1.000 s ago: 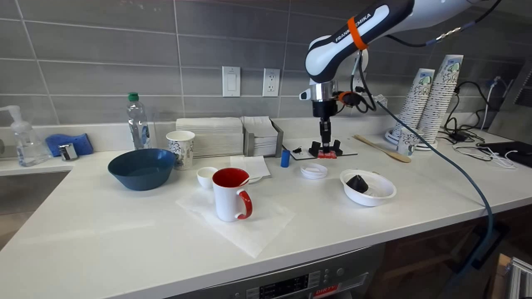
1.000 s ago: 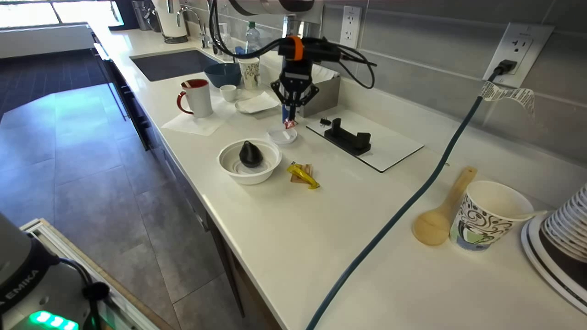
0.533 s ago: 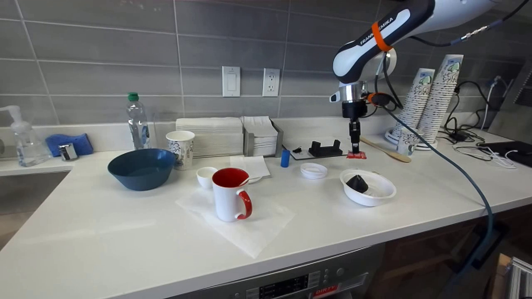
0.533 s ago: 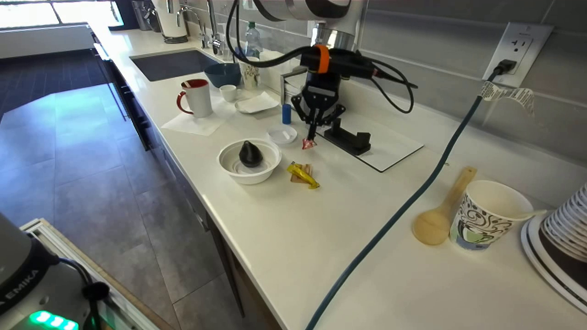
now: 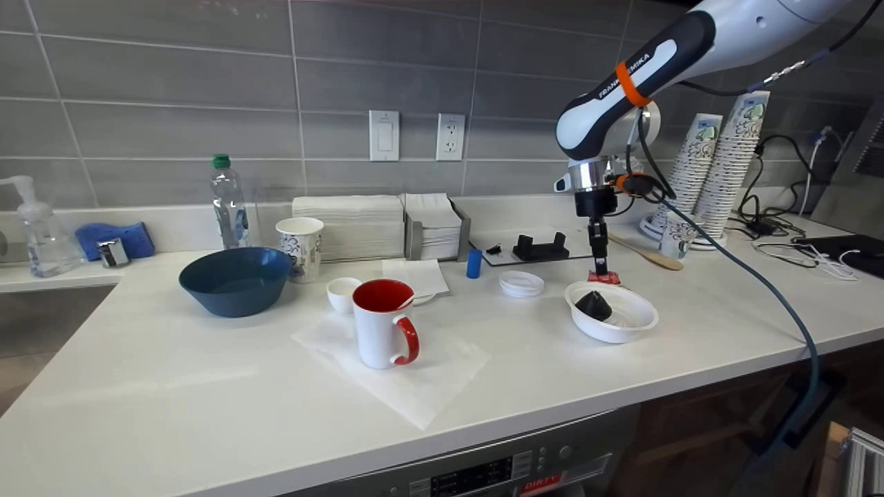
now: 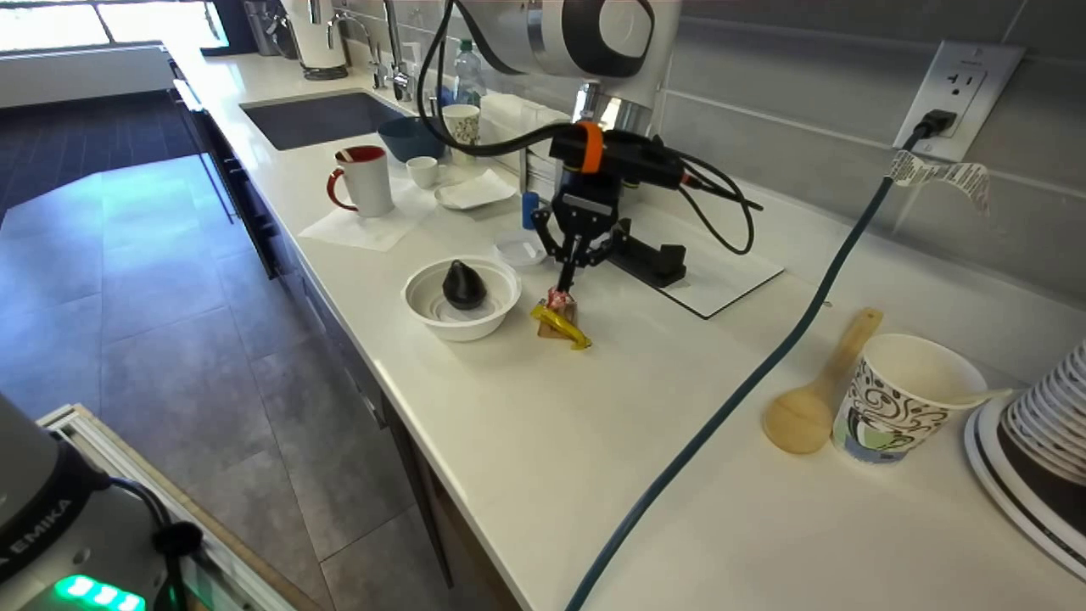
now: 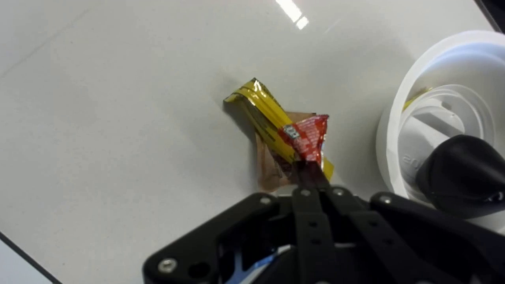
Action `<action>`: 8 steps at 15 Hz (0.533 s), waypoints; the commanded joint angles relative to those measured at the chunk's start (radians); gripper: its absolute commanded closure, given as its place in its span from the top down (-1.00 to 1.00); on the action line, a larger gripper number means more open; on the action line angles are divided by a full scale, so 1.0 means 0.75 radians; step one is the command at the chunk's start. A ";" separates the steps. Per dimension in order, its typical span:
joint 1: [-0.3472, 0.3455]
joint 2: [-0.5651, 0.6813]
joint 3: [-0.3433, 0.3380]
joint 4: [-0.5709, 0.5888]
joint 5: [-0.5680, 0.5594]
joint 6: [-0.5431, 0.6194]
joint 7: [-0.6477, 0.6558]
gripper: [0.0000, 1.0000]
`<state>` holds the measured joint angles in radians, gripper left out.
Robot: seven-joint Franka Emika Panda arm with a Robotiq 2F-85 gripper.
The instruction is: Remove the yellow and red sachets from the plate
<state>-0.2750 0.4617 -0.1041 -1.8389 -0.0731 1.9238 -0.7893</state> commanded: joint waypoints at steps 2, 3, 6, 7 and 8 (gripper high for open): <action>-0.002 0.038 0.000 0.015 -0.008 -0.011 0.042 -1.00; -0.001 0.043 -0.001 0.015 -0.012 -0.010 0.049 -0.81; 0.003 0.007 -0.006 -0.012 -0.028 0.001 0.069 -0.21; 0.007 -0.039 -0.010 -0.041 -0.042 0.002 0.073 -0.09; 0.012 -0.068 -0.015 -0.057 -0.057 0.003 0.082 0.06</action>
<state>-0.2747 0.4825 -0.1063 -1.8390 -0.0781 1.9240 -0.7575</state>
